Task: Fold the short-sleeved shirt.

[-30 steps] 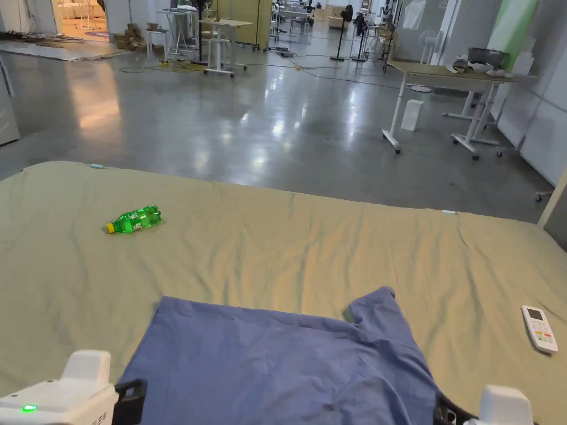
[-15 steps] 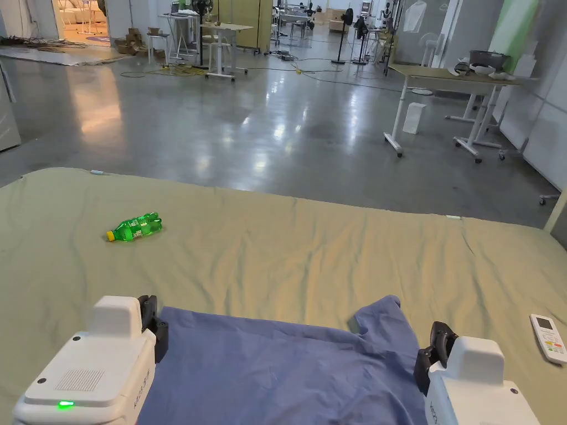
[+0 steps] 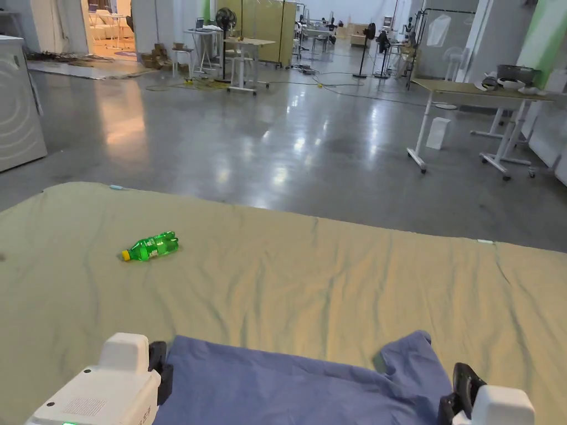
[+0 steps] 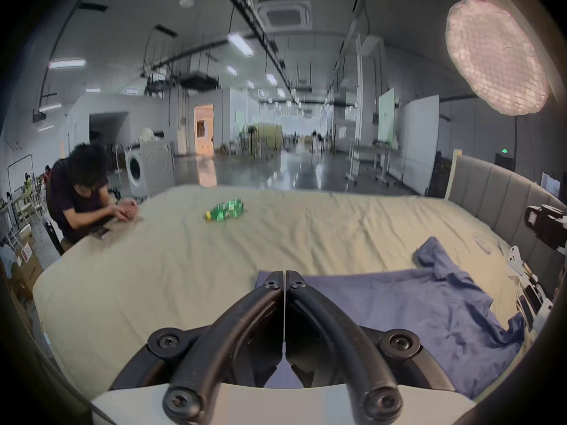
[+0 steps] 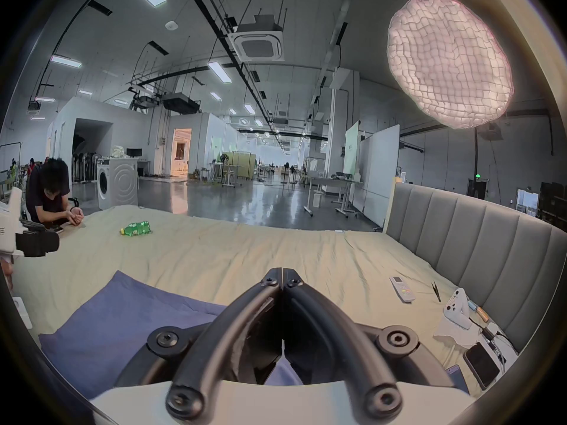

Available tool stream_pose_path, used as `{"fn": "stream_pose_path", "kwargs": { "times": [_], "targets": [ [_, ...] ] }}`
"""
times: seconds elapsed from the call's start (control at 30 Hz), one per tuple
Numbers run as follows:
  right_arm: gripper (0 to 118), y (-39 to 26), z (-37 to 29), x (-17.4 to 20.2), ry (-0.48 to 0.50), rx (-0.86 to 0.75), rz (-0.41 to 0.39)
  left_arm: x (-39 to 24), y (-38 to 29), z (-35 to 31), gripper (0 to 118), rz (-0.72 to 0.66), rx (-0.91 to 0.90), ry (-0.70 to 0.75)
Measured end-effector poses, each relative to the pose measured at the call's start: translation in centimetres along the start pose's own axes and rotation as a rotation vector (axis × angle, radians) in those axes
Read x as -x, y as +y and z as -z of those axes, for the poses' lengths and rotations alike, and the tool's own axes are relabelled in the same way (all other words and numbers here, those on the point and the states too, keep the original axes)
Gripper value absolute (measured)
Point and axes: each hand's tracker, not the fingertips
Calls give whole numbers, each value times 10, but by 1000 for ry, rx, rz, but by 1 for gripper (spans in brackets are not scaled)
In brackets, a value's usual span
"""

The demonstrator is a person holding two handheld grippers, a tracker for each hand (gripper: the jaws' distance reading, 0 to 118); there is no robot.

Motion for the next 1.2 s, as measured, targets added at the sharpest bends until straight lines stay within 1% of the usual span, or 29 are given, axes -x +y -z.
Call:
{"fn": "stream_pose_path", "kwargs": {
  "times": [0.13,0.23,0.3,0.33,0.37,0.4,0.43,0.47,0.5,0.6,0.67,0.7,0.77,0.83,0.87,0.9,0.97,1.03,1.07,1.1,1.13,1.17,1.2],
  "targets": [
    [0,-16,19,1,19,60,-1,21,3,72,1,-17,150,-23],
    [0,-30,33,1,20,103,-2,33,9,130,1,-92,253,-59],
    [0,-39,40,0,17,142,-1,39,13,166,3,-99,378,-82],
    [0,-45,44,0,16,163,1,41,11,189,11,-78,420,-73],
    [0,-50,47,0,13,174,2,41,11,200,25,-48,433,-67],
    [0,-55,50,-1,10,188,-1,40,11,212,50,-21,434,-63],
    [0,-60,53,-2,8,205,-1,39,11,225,69,-10,444,-63],
    [0,-64,55,-3,7,217,2,37,9,236,78,-8,463,-64],
    [0,-69,57,-4,5,229,3,36,9,246,80,-6,480,-67],
    [0,-79,61,-9,-2,258,7,31,3,267,80,-15,504,-67],
    [0,-83,61,-12,-11,274,2,27,0,279,80,9,524,-43],
    [0,-85,61,-14,-17,280,-1,23,-3,281,79,47,534,-9],
    [0,-88,61,-19,-24,292,-2,16,-8,280,70,86,538,-25],
    [0,-90,63,-24,-34,308,1,7,-10,277,51,108,516,-35],
    [0,-91,65,-27,-40,317,3,6,-12,274,37,113,511,-40],
    [0,-92,68,-30,-40,325,8,2,-11,272,11,119,505,-53],
    [0,-89,76,-36,-49,348,31,-5,-11,270,6,133,505,-91],
    [0,-87,93,-46,-50,369,62,-3,-10,267,5,135,513,-84],
    [0,-85,104,-51,-35,400,108,-2,-9,264,5,118,510,-87],
    [0,-85,117,-57,-30,432,124,0,-8,260,5,99,497,-86],
    [0,-84,135,-62,-13,489,102,-3,-4,247,5,87,481,-83],
    [2,-87,150,-67,7,550,138,-3,-2,241,5,85,473,-83],
    [19,-93,169,-74,2,578,125,-4,0,235,5,86,458,-85]
  ]
}}
